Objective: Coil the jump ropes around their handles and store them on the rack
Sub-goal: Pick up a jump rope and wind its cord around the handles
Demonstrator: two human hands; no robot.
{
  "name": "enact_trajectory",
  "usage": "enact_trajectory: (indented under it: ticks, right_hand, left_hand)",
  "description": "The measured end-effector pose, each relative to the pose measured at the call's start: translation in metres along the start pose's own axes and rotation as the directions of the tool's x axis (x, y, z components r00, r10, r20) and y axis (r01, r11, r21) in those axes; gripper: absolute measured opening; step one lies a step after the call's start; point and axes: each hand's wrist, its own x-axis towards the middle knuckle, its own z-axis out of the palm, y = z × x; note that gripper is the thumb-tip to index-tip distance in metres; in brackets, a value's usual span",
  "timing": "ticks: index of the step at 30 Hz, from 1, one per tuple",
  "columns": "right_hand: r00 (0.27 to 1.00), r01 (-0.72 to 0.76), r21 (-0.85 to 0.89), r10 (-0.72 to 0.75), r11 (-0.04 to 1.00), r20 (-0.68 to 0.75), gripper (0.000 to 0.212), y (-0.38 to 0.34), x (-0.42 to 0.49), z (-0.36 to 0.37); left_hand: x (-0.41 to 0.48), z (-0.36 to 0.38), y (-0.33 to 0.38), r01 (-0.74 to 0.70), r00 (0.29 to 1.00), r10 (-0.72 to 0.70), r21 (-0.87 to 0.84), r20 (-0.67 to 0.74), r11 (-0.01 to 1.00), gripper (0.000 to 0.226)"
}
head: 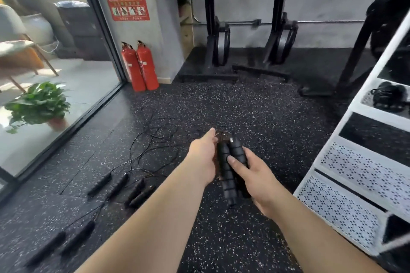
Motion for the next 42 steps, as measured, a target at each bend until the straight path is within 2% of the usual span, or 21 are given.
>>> enact_trajectory:
  ticks: [2, 3, 5, 8, 12, 16, 19, 32, 40, 42]
  right_hand:
    - [0.999, 0.026, -0.03, -0.027, 0.999, -0.044, 0.026, 0.0, 0.011, -0.009]
    - [0.997, 0.043, -0.048, -0.046, 0.998, -0.062, 0.026, -0.001, 0.014, -0.011]
    - [0.995, 0.05, -0.073, -0.055, 0.996, -0.079, 0.025, 0.002, 0.024, -0.014]
    - [0.996, 0.034, -0.063, -0.039, 0.997, -0.079, 0.026, 0.007, 0.038, -0.015]
    - [0.998, 0.02, 0.016, -0.019, 1.0, -0.058, 0.031, 0.004, 0.053, -0.018]
    - [0.999, 0.04, -0.023, -0.039, 0.999, 0.005, 0.034, 0.004, 0.06, -0.017]
    - [0.998, 0.052, -0.024, -0.052, 0.998, -0.016, 0.037, 0.006, 0.062, -0.014]
    - [0.994, 0.061, 0.075, -0.053, 0.995, -0.095, 0.033, 0.016, 0.076, -0.003]
    - [0.993, 0.082, -0.011, -0.083, 0.997, -0.086, 0.037, 0.019, 0.079, 0.002]
    - [0.994, 0.07, 0.017, -0.068, 0.997, -0.085, 0.037, 0.019, 0.078, 0.004]
  left_hand:
    - [-0.002, 0.002, -0.029, -0.031, 0.995, 0.012, 0.203, 0.095, 0.979, 0.04]
    - [-0.007, 0.003, -0.04, -0.056, 0.988, 0.023, 0.219, 0.153, 0.974, 0.039]
    - [-0.009, 0.005, -0.055, -0.087, 0.975, 0.059, 0.119, 0.216, 0.989, 0.032]
    - [-0.003, 0.007, -0.053, -0.052, 0.961, 0.049, 0.007, 0.271, 0.999, 0.031]
    - [0.014, 0.007, -0.038, -0.032, 0.953, 0.025, 0.016, 0.303, 0.999, 0.035]
    - [0.031, 0.001, -0.028, -0.049, 0.942, 0.044, 0.007, 0.332, 0.999, 0.038]
    - [0.035, 0.001, -0.028, -0.08, 0.926, 0.064, 0.026, 0.372, 0.996, 0.036]
    - [0.05, -0.002, -0.025, -0.149, 0.915, 0.103, 0.09, 0.389, 0.985, 0.034]
    - [0.047, -0.006, -0.023, -0.14, 0.937, 0.098, 0.102, 0.336, 0.985, 0.033]
    - [0.046, -0.006, -0.023, -0.139, 0.944, 0.097, 0.116, 0.316, 0.983, 0.03]
